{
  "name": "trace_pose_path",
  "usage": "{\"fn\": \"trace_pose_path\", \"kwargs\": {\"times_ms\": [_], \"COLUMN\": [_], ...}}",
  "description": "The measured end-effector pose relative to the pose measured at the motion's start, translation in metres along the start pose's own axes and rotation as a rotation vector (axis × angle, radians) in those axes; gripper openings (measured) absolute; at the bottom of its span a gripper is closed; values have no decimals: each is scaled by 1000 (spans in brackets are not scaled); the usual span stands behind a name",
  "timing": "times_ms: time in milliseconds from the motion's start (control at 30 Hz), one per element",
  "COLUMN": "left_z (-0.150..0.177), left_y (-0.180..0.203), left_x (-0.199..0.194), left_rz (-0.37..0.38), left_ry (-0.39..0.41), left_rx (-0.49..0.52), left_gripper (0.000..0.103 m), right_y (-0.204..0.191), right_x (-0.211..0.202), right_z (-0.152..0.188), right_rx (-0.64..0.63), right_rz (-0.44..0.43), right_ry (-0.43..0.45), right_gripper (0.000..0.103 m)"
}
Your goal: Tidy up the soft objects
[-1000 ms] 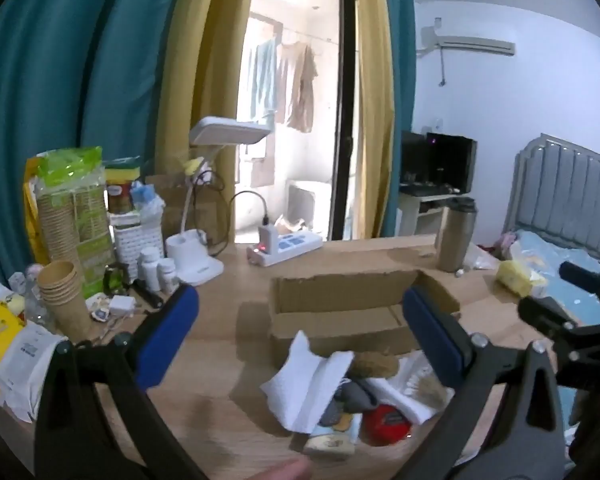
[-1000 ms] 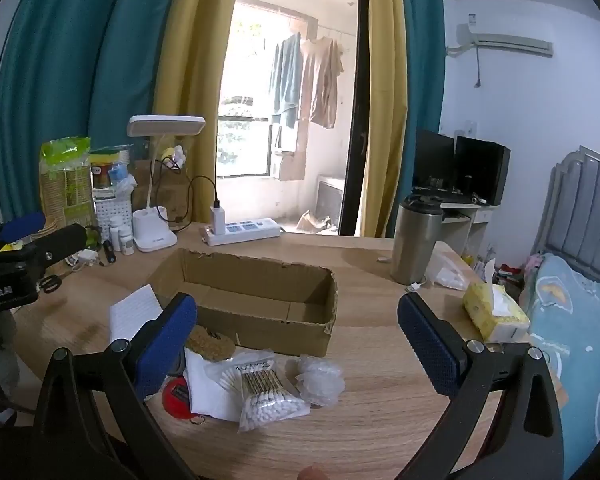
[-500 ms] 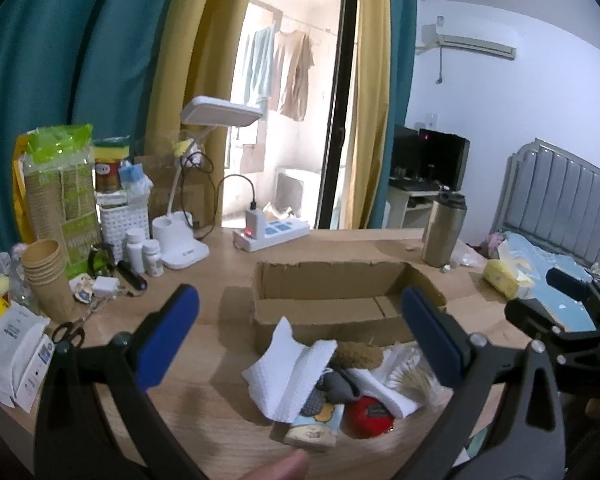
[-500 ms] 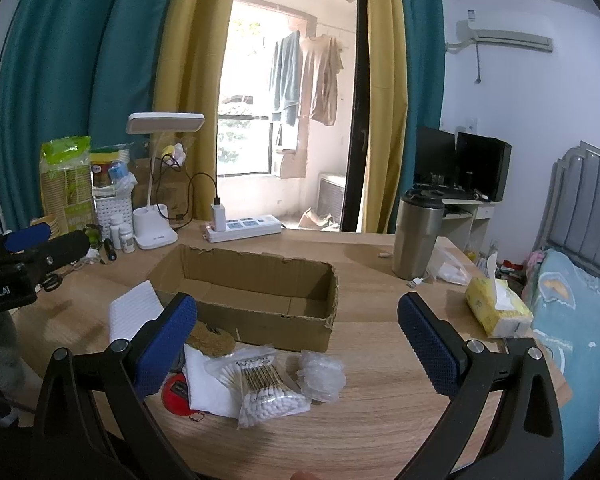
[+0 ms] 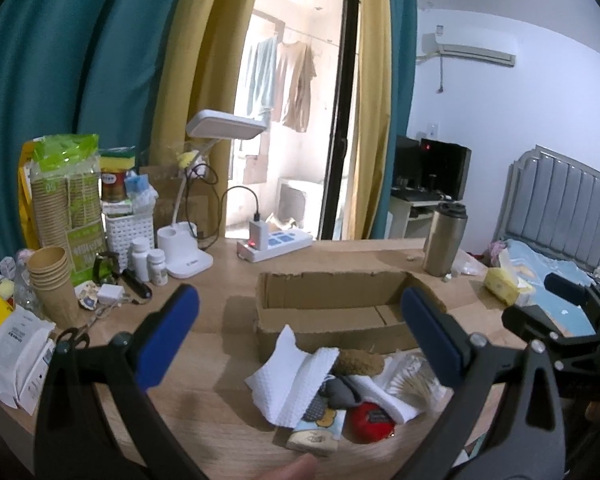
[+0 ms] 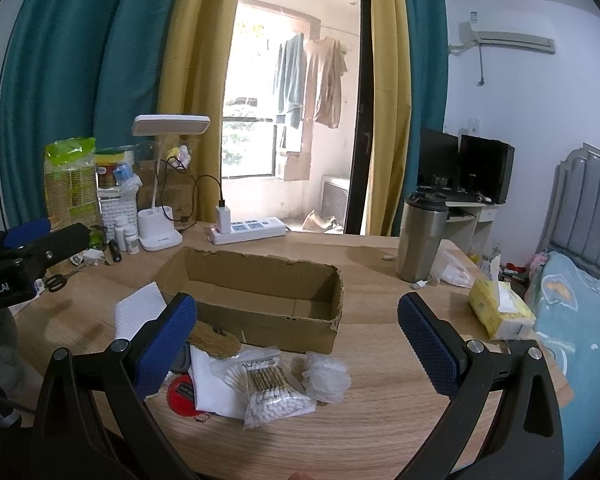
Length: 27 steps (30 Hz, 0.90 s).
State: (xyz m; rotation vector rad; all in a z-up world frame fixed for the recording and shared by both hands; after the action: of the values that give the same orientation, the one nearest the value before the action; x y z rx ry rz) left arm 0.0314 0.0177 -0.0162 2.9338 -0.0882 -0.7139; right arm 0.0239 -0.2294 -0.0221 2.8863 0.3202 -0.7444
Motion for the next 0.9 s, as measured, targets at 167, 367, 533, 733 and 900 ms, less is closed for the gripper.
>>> {"fn": "trace_pose_path", "kwargs": {"times_ms": [167, 367, 533, 733, 900], "left_z": [-1, -2, -1, 1, 6], "left_y": [0, -2, 0, 6, 12], "left_x": [0, 1, 3, 4, 8], "left_rz": [-20, -17, -4, 2, 19], "left_ry": [4, 4, -6, -14, -39], "left_rx": [-2, 0, 16, 43, 62], "left_gripper": [102, 102, 102, 102, 102], "right_y": [-2, -3, -3, -2, -1], "right_x": [-1, -2, -2, -2, -3], "right_z": [-1, -1, -1, -1, -1], "right_rx": [-2, -1, -1, -1, 4], "right_rz": [-3, -3, -3, -4, -5], "right_ry": [2, 3, 1, 2, 5], "right_gripper": [102, 102, 102, 102, 102]}}
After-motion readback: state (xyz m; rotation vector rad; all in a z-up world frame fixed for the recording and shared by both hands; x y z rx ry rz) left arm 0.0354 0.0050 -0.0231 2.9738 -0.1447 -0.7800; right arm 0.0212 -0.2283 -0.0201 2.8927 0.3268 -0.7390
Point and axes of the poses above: each gripper's, at about its wrist camera, not at the fingertips, and x roughly the way its jaws point, y to its right, z to its underside, the point moved 4 cm from there along x, roughly the way its jaws point, and after that the axes turned 9 degrees about -y, right-handed, at the moved point
